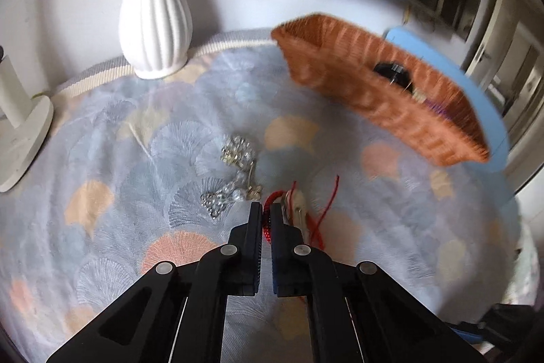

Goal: Organize jewelry
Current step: 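Grasp the red cord with the left tool while the right tool grasps the gold charm, then carry the red cord and gold charm into the basket and open both tools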

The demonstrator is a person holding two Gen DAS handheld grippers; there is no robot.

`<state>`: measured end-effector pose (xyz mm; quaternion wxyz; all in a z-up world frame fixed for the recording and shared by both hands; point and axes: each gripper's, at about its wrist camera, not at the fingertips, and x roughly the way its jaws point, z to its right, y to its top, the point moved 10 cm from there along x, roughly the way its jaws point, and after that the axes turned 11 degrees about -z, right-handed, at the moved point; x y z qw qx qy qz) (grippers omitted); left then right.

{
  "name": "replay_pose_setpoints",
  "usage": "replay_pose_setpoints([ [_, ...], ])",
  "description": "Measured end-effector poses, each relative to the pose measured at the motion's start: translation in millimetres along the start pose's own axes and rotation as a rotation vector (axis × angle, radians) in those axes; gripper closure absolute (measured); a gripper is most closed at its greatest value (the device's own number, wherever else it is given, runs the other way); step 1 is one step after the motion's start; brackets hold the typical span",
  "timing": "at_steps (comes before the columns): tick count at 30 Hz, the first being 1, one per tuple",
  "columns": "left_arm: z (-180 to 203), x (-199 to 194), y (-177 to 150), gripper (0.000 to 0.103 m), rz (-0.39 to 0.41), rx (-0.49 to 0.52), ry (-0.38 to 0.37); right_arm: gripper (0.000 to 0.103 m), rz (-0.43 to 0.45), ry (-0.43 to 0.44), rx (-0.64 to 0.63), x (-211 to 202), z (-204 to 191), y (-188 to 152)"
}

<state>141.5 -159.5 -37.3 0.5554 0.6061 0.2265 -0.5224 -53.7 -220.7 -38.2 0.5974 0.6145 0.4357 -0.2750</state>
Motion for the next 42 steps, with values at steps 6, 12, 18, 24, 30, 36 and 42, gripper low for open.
replay_pose_setpoints([
  [6, 22, -36, 5, 0.099, 0.073, 0.018, -0.259, 0.086, 0.001, -0.174, -0.031, 10, -3, 8],
  [12, 38, -68, 2, 0.099, 0.121, 0.080, -0.312, 0.091, 0.011, -0.118, -0.030, 7, 2, 7],
  [18, 48, -78, 2, 0.099, 0.132, 0.145, -0.276, 0.091, 0.040, 0.008, 0.063, -17, 32, 14],
  [24, 63, -82, 7, 0.099, 0.133, 0.213, -0.220, 0.091, 0.090, 0.069, 0.145, -54, 79, 38],
  [30, 85, -95, 35, 0.099, 0.168, 0.260, -0.208, 0.091, 0.173, 0.101, 0.212, -89, 129, 85],
  [36, 99, -97, 75, 0.099, 0.205, 0.260, -0.207, 0.091, 0.223, 0.004, 0.235, -98, 171, 139],
  [42, 107, -100, 134, 0.099, 0.269, 0.228, -0.231, 0.091, 0.237, -0.060, 0.215, -90, 187, 198],
])
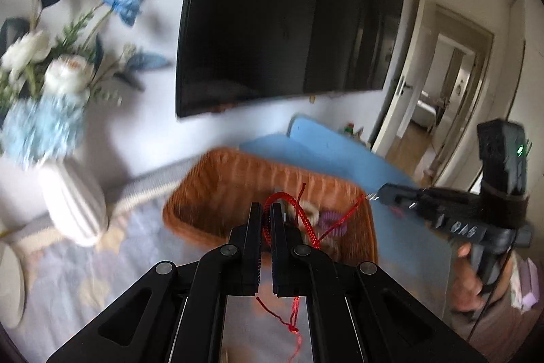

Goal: Organize jewelry
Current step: 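Carry the red cord and gold charm into the basket and open both tools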

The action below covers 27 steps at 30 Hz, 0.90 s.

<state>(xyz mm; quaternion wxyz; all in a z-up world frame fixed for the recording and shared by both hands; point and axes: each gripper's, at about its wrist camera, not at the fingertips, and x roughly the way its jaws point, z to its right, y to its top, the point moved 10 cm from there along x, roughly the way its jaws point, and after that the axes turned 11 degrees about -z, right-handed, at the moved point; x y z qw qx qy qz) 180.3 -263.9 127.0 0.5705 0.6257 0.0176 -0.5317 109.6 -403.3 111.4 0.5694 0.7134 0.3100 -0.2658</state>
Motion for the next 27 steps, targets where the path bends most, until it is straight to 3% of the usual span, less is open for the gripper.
replay_pose_setpoints([
  [8, -17, 32, 63, 0.099, 0.059, -0.056, -0.007, 0.091, -0.022, -0.018, 0.003, 56, 6, 55],
  [10, -26, 46, 68, 0.099, 0.064, -0.061, 0.033, 0.091, -0.044, -0.013, 0.015, 75, 10, 62],
  [19, -63, 119, 40, 0.099, -0.061, -0.178, -0.017, 0.091, -0.139, -0.042, 0.018, 125, 27, 55],
  [27, -78, 144, 26, 0.099, -0.112, -0.198, 0.049, 0.091, -0.186, -0.096, -0.008, 141, 27, 47],
])
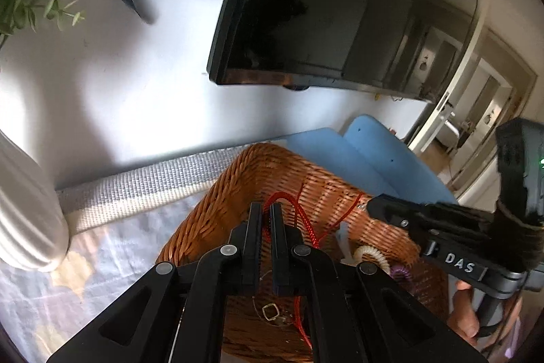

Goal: Organize jewelry
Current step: 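Carry the red cord and gold charm into the basket and open both tools, then move the left tool to the silver chain bracelet while the right tool reaches the silver hair clip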

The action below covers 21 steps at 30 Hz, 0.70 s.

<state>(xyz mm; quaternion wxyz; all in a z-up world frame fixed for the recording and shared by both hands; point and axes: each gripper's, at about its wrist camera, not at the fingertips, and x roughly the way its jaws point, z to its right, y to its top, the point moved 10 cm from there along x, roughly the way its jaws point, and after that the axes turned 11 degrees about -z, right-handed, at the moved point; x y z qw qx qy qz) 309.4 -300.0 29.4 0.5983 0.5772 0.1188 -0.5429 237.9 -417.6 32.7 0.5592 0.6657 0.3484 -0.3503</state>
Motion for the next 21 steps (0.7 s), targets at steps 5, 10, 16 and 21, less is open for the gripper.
replay_pose_setpoints([
  [5, 1, 12, -7, 0.099, -0.015, 0.018, 0.066, 0.091, -0.029, -0.020, -0.013, 7, -2, -2],
  [10, 3, 25, -11, 0.095, -0.041, 0.040, 0.106, 0.090, -0.064, 0.023, -0.020, 14, -6, -5],
  [16, -2, 13, -8, 0.065, -0.028, -0.022, 0.022, 0.069, 0.005, 0.007, -0.045, 0, -11, -3],
  [21, 14, -25, -6, 0.064, -0.002, -0.015, -0.068, 0.069, 0.058, 0.020, -0.050, -33, -17, -5],
])
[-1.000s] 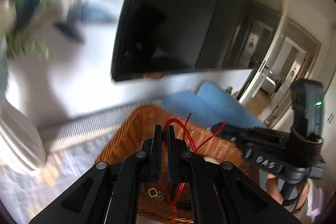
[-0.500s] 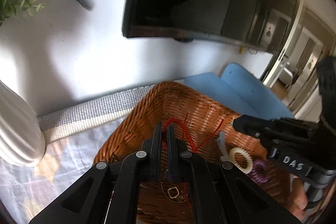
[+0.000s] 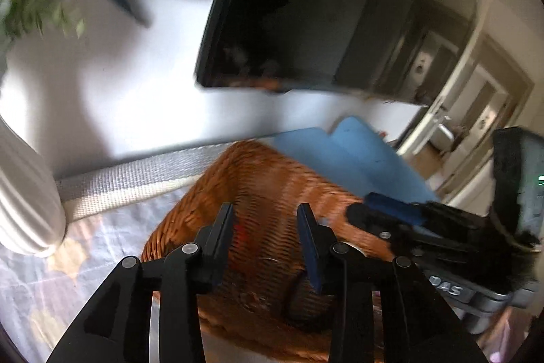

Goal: Organize jewelry
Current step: 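Move the left tool to the silver chain bracelet while the right tool reaches the silver hair clip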

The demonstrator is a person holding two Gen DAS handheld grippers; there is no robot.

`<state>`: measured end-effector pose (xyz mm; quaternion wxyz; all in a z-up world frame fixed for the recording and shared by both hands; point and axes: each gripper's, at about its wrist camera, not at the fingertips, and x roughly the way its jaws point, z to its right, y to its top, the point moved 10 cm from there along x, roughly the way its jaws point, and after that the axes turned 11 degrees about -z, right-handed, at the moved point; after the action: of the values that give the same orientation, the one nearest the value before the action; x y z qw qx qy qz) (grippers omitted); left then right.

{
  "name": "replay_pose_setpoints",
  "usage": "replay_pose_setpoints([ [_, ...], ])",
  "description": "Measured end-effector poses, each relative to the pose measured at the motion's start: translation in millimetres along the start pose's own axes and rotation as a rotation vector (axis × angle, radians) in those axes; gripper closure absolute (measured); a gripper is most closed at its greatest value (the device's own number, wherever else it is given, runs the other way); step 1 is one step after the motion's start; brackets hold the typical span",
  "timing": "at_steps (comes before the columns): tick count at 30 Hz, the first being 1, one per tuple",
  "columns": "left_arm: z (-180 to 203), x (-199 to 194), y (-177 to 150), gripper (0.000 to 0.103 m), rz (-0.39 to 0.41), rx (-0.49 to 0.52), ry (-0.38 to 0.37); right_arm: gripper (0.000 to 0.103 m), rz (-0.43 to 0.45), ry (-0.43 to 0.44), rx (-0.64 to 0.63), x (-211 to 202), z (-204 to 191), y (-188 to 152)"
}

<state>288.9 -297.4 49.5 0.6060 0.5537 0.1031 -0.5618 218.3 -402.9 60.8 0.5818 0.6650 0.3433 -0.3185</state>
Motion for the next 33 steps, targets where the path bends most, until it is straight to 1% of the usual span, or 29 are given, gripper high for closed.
replay_pose_setpoints([
  [2, 5, -22, -4, 0.061, 0.017, 0.035, 0.023, 0.069, 0.031, 0.016, -0.002, -21, -6, -3],
  [4, 6, -53, -13, 0.049, 0.040, 0.072, 0.075, 0.068, 0.063, 0.039, -0.008, -45, -14, -10],
  [6, 2, -87, -26, 0.039, 0.069, 0.083, 0.103, 0.063, 0.087, 0.057, -0.021, -65, -26, -19],
  [7, -2, -101, -31, 0.037, 0.082, 0.082, 0.105, 0.060, 0.100, 0.065, -0.033, -76, -33, -26],
  [9, -11, -130, -44, 0.036, 0.103, 0.071, 0.108, 0.057, 0.115, 0.079, -0.050, -93, -46, -39],
  [11, -22, -155, -58, 0.035, 0.121, 0.050, 0.116, 0.050, 0.128, 0.098, -0.078, -107, -62, -56],
  [13, -30, -175, -74, 0.031, 0.131, 0.034, 0.116, 0.047, 0.131, 0.115, -0.101, -118, -79, -73],
  [15, -39, -187, -91, 0.030, 0.131, 0.030, 0.136, 0.047, 0.124, 0.130, -0.126, -121, -97, -91],
  [19, -57, -188, -126, 0.030, 0.094, 0.038, 0.173, 0.047, 0.076, 0.133, -0.161, -108, -121, -127],
  [23, -76, -177, -157, 0.030, 0.030, 0.058, 0.209, 0.047, -0.011, 0.151, -0.163, -80, -135, -155],
  [27, -95, -163, -171, 0.030, 0.009, 0.032, 0.250, 0.047, -0.080, 0.183, -0.141, -54, -147, -174],
  [29, -107, -153, -174, 0.030, -0.005, -0.005, 0.241, 0.047, -0.128, 0.204, -0.127, -37, -154, -180],
  [30, -112, -145, -172, 0.031, -0.016, -0.023, 0.223, 0.047, -0.155, 0.219, -0.119, -29, -159, -183],
  [32, -115, -132, -169, 0.031, -0.042, -0.026, 0.188, 0.048, -0.222, 0.245, -0.097, -8, -169, -191],
  [33, -116, -124, -167, 0.038, -0.060, -0.015, 0.179, 0.048, -0.254, 0.242, -0.080, 4, -172, -195],
])
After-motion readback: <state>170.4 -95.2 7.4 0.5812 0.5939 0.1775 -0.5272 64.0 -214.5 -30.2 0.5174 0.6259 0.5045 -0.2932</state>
